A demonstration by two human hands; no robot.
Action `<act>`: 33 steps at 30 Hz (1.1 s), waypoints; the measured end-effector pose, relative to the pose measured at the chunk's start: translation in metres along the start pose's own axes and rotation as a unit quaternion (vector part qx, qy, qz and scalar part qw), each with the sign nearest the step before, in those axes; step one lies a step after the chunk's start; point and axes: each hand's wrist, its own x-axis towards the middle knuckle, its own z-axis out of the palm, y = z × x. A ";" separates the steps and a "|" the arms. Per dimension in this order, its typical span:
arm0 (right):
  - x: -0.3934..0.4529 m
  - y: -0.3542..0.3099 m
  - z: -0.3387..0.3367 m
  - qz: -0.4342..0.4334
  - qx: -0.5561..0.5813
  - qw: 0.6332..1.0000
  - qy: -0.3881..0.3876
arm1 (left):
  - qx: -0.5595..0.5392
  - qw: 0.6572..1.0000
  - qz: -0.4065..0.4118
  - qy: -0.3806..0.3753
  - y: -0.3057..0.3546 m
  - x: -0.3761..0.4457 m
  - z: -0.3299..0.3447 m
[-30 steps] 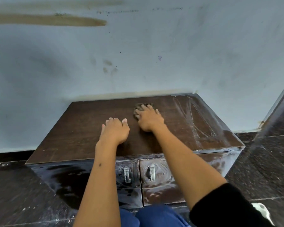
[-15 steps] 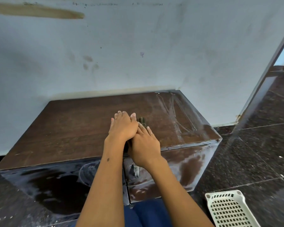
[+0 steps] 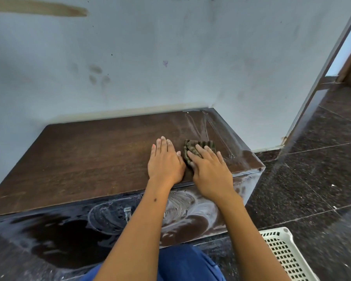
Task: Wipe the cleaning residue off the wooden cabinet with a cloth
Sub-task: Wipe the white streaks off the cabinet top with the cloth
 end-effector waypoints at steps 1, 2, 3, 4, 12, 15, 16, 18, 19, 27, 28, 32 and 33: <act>-0.012 0.003 -0.001 0.001 -0.001 1.000 0.011 | -0.001 1.000 0.001 0.005 -0.001 0.000 0.002; -0.021 0.006 -0.001 0.002 0.002 1.000 0.019 | 0.001 1.000 0.003 0.011 -0.003 0.001 0.003; -0.027 0.009 -0.002 0.005 0.007 1.000 0.021 | 0.003 1.000 0.006 0.015 -0.003 0.002 0.003; -0.028 0.012 -0.003 0.009 0.014 1.000 0.021 | 0.002 1.000 0.009 0.016 -0.003 0.004 0.004; 0.059 0.021 -0.008 0.012 -0.010 0.998 -0.059 | 0.003 1.000 0.015 0.012 -0.001 0.002 0.003; 0.049 0.021 -0.007 0.003 -0.019 0.998 -0.053 | 0.003 1.000 0.010 0.014 -0.003 -0.001 0.002; 0.036 0.022 -0.007 0.002 -0.023 0.999 -0.042 | 0.002 1.000 0.009 0.016 -0.003 -0.002 0.002; 0.005 0.025 -0.006 0.003 -0.034 0.999 -0.009 | 0.004 1.000 0.006 0.017 -0.003 -0.003 0.003; -0.008 0.027 -0.007 0.006 -0.039 0.999 0.006 | 0.006 1.000 0.007 0.020 -0.001 -0.003 0.003; 0.063 0.022 -0.006 0.033 -0.019 0.999 -0.035 | -0.003 1.000 0.011 0.019 0.000 0.000 0.002; 0.079 0.020 -0.005 0.035 -0.019 0.998 -0.046 | -0.004 1.000 0.011 0.019 0.000 0.000 0.002; 0.088 0.017 -0.004 0.038 -0.014 0.998 -0.045 | -0.003 1.000 0.014 0.013 0.001 -0.001 0.001; 0.075 0.017 -0.004 0.034 -0.011 0.999 -0.036 | 0.000 1.000 0.015 0.015 0.001 -0.003 0.002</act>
